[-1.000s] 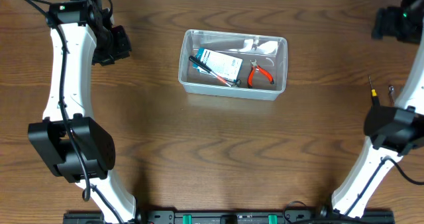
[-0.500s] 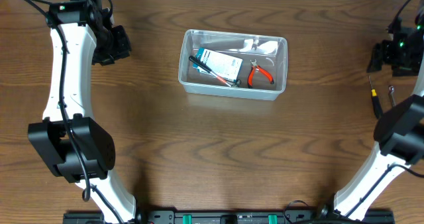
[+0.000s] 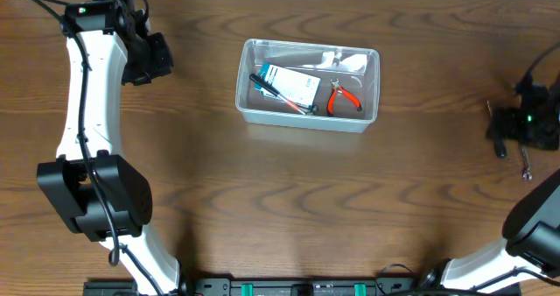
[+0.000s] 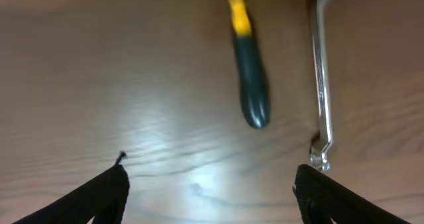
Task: Pack container
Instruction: 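Move the right gripper right toward the yellow-handled screwdriver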
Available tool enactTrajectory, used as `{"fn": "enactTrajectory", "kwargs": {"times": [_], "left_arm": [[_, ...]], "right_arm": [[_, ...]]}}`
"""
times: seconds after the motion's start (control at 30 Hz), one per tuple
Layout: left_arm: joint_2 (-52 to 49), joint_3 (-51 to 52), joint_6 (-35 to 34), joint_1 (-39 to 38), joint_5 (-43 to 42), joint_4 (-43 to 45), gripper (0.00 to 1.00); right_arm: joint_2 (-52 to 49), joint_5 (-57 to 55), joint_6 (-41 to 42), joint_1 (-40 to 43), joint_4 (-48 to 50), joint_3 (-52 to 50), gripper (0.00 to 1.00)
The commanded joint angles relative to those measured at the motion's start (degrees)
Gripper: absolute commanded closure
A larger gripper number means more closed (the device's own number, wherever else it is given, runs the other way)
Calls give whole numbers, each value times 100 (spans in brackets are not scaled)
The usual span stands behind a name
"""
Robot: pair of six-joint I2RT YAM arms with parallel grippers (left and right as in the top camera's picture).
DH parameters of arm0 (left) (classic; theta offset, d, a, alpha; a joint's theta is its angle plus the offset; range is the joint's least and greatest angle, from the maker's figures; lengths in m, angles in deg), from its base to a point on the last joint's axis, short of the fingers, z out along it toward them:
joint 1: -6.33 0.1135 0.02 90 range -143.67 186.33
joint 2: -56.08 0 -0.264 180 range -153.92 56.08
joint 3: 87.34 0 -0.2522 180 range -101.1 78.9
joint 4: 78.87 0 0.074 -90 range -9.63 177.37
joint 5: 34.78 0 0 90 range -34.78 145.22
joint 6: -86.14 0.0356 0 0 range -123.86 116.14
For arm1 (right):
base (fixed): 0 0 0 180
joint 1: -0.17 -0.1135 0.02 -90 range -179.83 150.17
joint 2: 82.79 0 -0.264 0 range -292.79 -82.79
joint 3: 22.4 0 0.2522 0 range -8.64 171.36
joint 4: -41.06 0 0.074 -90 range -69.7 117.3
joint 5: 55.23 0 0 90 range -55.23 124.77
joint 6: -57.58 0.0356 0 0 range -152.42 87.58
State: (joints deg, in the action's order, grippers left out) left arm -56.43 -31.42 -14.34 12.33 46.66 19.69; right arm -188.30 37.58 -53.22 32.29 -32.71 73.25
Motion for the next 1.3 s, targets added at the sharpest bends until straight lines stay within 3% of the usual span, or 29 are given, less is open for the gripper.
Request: {"fn": "enactTrajectory", "kwargs": {"times": [0.0, 0.13, 0.37, 1.27], "left_arm": [[-70, 39, 35, 4, 70, -26, 71], [-70, 39, 37, 4, 70, -46, 71], [-70, 39, 35, 4, 70, -46, 72], [-70, 39, 37, 4, 70, -153, 72]], "right_arm": [[26, 68, -485, 223, 232, -275, 26], [26, 188, -774, 271, 457, -282, 32], [-175, 293, -1316, 120, 859, -284, 32], [-1191, -348, -1486, -131, 1587, -284, 39]]}}
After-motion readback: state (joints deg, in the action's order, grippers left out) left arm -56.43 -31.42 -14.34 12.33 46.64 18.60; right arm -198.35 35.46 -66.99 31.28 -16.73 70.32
